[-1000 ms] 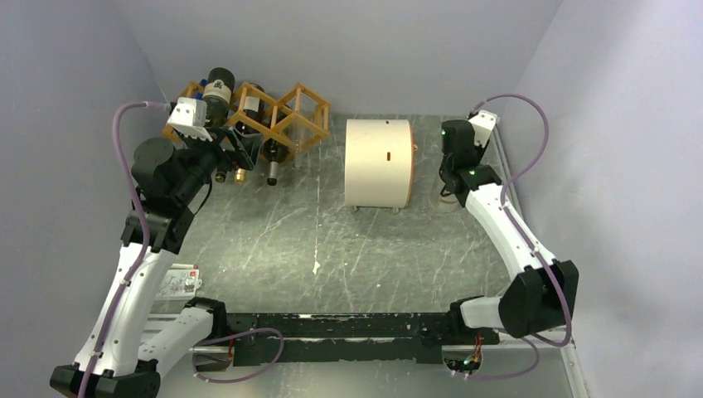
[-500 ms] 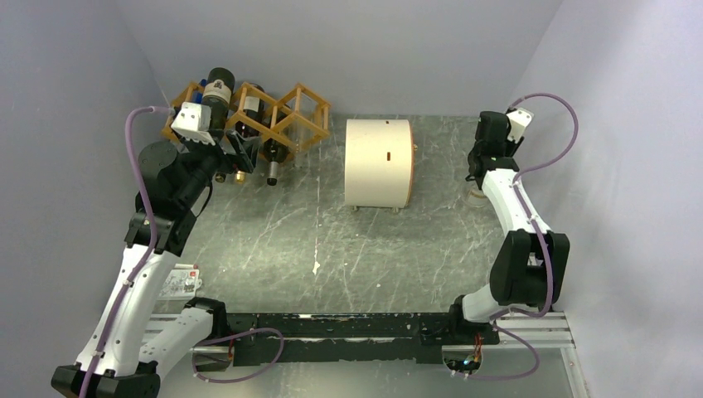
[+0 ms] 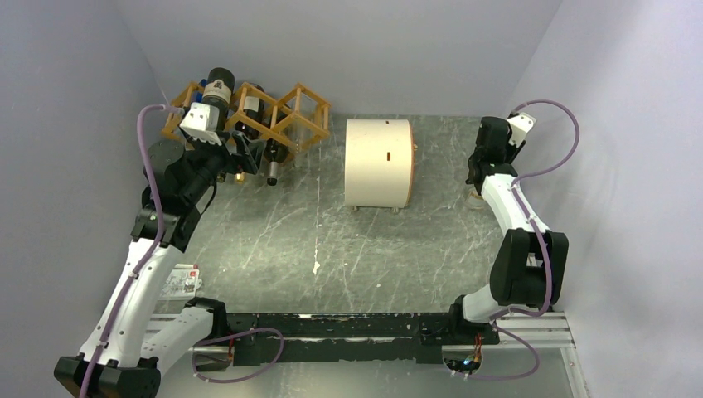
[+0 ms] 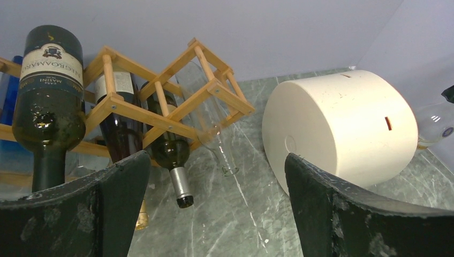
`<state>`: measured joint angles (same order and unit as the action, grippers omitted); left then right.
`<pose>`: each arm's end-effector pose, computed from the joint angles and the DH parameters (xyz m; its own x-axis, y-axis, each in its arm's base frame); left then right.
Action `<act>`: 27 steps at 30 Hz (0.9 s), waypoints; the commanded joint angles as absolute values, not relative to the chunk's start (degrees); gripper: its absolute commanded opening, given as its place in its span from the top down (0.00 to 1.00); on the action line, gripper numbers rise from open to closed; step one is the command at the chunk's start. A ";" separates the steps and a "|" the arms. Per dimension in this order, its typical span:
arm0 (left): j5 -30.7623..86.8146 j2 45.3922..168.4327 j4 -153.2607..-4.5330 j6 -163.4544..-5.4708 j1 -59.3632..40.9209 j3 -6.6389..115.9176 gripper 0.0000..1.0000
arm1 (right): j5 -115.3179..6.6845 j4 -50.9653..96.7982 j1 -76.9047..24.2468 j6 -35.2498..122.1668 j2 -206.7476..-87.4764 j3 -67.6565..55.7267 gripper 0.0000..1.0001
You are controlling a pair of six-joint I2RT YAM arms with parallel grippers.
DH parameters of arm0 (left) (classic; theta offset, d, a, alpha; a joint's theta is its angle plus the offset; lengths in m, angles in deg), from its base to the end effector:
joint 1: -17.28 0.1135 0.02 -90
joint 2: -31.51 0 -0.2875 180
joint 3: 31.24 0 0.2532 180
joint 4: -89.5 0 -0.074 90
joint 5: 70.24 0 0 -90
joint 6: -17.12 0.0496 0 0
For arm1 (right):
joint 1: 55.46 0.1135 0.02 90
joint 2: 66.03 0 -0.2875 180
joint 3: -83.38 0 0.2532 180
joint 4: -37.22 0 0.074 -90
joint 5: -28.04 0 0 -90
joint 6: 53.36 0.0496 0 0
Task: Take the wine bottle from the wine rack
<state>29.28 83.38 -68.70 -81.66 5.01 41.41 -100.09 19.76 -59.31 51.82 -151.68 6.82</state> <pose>0.1958 -0.0510 0.4273 -0.0738 -0.1380 -0.9877 0.3642 0.9183 -0.1555 0.3465 -0.0540 0.3097 -0.2723 0.2248 -0.9356 0.6996 0.7138 -0.0321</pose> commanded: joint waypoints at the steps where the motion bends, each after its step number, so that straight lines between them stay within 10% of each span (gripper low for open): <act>1: 31.59 83.03 -72.09 -81.23 5.03 40.78 0.01 | -100.53 23.41 -59.59 52.05 -147.89 6.29 0.62; 9: 31.88 82.96 -72.81 -81.57 5.58 39.95 0.01 | -93.25 17.89 -59.59 51.86 -140.80 4.36 0.27; 18: 30.88 83.84 -72.84 -81.33 5.59 39.39 0.01 | -64.31 13.24 -57.70 55.61 -131.16 6.06 0.17; 27: 24.10 85.31 -72.41 -80.53 5.59 38.56 0.00 | -60.06 11.19 -43.55 54.25 -128.31 0.73 0.12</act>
